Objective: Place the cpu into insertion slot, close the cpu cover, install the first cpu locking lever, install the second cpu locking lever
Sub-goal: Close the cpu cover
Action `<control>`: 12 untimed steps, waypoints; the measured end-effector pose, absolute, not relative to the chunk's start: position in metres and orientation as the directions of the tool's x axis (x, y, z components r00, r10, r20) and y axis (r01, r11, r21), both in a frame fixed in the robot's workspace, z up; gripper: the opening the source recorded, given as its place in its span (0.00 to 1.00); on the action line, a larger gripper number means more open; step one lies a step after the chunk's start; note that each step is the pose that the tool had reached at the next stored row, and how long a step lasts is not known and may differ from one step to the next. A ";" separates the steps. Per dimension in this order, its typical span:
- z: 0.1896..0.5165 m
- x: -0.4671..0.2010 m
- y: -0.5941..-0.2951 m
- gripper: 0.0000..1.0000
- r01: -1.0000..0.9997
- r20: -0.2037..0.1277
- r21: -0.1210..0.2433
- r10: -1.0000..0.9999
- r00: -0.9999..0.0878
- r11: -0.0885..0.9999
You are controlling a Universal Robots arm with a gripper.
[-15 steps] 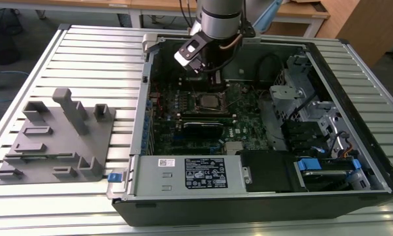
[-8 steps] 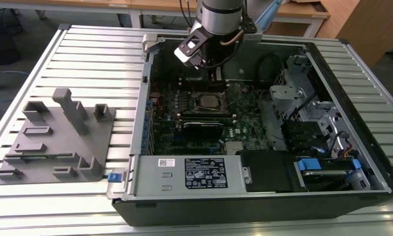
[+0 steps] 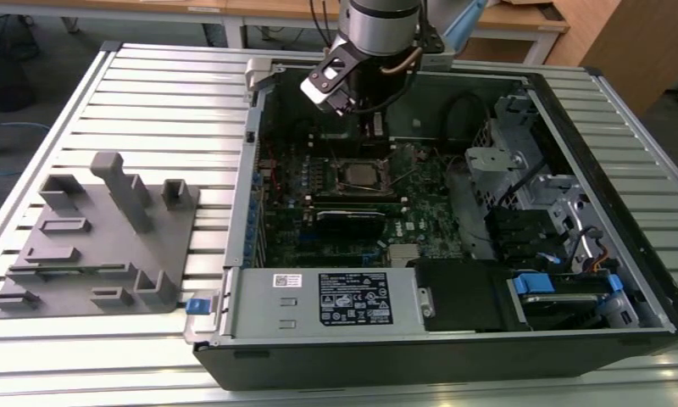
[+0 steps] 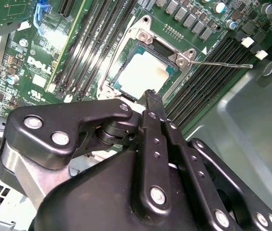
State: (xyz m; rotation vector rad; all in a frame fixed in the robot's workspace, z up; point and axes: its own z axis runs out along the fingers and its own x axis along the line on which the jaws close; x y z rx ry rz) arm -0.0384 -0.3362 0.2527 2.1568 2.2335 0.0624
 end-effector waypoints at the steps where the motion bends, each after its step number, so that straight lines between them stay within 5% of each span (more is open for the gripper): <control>1: 0.253 -0.038 -0.336 0.11 0.998 0.002 0.054 0.999 -0.035 0.035; 12: 0.261 -0.038 -0.336 0.11 0.998 0.002 0.054 0.999 -0.035 0.035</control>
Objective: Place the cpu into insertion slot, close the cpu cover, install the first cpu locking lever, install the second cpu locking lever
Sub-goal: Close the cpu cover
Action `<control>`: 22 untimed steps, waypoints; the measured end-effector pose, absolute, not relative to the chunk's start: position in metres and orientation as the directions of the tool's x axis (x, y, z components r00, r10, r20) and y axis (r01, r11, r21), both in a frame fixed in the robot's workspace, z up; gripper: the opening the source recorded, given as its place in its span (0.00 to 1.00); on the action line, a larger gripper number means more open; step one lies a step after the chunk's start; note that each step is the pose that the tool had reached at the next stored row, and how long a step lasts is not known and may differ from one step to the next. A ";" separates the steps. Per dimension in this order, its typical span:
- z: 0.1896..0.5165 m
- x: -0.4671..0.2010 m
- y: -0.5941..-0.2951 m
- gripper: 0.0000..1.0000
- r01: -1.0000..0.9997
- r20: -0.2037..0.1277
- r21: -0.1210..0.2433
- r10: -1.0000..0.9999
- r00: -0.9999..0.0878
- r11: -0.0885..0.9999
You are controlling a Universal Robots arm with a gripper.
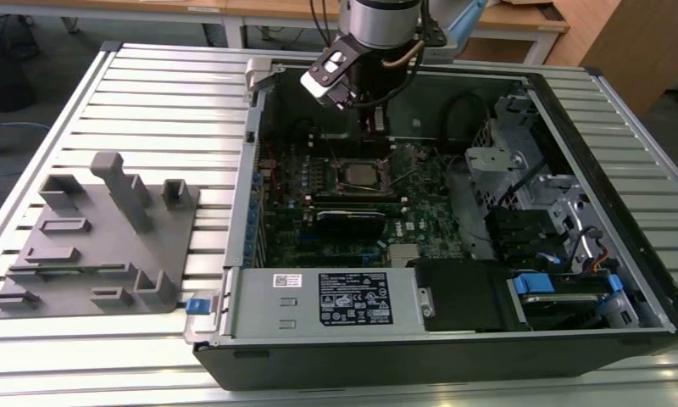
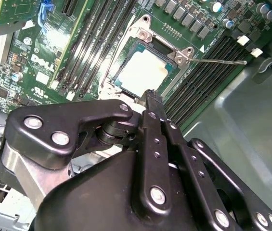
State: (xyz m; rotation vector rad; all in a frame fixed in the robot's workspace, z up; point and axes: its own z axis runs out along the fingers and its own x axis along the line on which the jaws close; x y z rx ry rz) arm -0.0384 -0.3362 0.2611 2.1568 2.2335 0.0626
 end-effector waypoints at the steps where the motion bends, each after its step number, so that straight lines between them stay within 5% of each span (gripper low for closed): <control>1: 0.261 -0.038 -0.336 0.11 0.998 0.002 0.054 0.999 -0.035 0.035; 22: 0.267 -0.036 -0.336 0.11 0.998 0.002 0.054 0.999 -0.035 0.035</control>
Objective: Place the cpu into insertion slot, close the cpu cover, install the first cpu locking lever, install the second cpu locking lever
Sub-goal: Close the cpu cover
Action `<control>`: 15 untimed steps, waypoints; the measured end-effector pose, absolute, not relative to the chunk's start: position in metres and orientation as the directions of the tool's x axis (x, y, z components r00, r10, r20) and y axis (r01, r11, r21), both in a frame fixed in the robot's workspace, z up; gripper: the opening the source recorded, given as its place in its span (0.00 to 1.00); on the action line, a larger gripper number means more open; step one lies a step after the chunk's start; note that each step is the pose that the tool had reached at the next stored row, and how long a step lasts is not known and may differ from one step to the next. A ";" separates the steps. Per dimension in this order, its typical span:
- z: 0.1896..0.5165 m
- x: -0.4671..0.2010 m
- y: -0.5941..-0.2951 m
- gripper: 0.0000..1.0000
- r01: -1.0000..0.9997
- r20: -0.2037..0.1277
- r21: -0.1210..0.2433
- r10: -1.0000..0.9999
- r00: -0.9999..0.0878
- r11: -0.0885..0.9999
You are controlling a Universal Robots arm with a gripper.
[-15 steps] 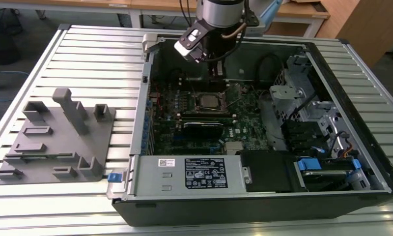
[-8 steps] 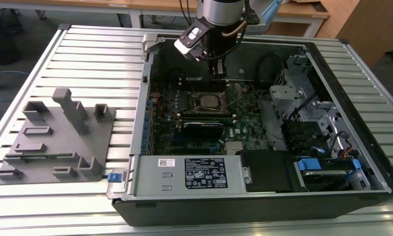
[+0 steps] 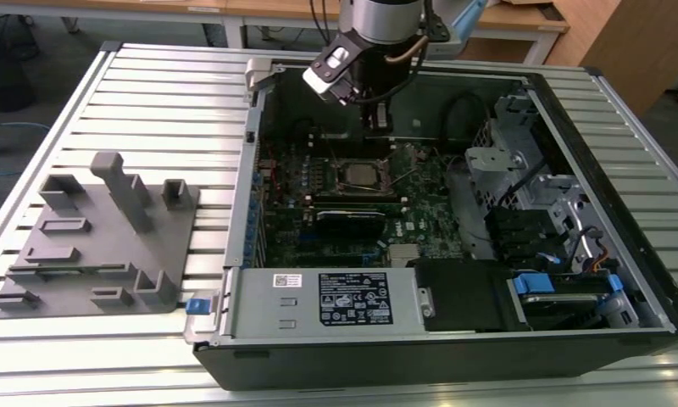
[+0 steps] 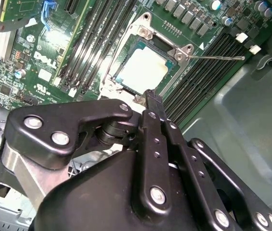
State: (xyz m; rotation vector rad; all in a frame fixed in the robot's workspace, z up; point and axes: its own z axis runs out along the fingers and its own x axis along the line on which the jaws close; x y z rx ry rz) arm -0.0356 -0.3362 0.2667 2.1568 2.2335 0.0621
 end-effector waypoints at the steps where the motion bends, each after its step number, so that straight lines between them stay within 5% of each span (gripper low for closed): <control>1: 0.267 -0.035 -0.336 0.11 0.998 0.002 0.054 0.999 -0.035 0.035; 15: 0.267 -0.014 -0.336 0.11 0.998 0.002 0.054 0.999 -0.035 0.035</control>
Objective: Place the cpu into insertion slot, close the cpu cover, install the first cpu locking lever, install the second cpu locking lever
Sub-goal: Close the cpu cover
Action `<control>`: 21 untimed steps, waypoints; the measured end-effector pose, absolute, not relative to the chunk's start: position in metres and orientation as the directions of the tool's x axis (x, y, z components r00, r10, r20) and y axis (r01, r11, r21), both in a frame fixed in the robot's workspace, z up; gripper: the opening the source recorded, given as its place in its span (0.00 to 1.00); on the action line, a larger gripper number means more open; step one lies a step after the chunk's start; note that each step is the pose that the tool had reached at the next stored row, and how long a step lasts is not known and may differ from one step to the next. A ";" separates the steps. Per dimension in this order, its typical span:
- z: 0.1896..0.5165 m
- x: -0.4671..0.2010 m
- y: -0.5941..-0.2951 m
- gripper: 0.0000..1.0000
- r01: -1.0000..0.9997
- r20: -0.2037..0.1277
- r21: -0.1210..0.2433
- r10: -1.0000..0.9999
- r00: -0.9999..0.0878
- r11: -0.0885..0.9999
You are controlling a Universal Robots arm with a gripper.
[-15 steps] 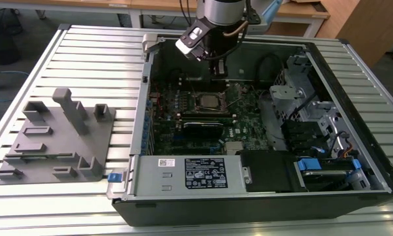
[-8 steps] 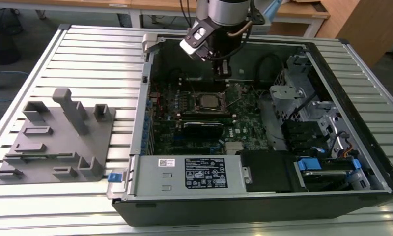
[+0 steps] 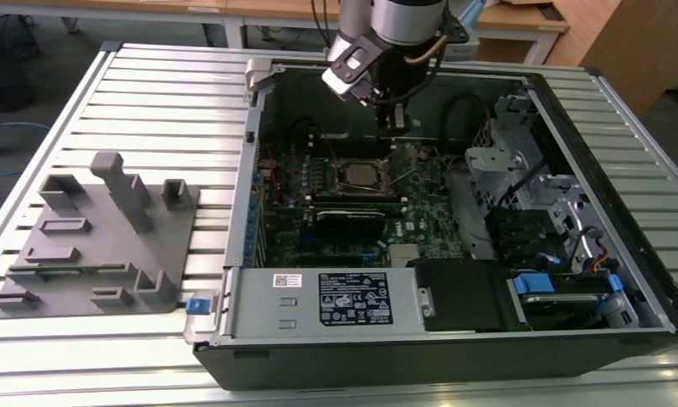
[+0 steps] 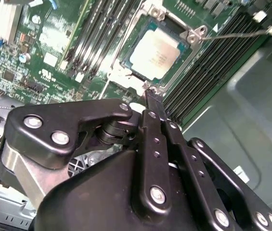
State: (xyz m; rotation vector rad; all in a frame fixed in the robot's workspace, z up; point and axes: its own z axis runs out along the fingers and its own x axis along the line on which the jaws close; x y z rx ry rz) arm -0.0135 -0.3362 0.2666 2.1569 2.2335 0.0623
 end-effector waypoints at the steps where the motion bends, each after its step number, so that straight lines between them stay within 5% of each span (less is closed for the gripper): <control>1: 0.267 -0.012 -0.336 0.11 0.998 0.002 0.054 0.999 -0.035 0.035; 21: 0.267 0.027 -0.336 0.11 0.998 0.002 0.054 0.999 -0.035 0.035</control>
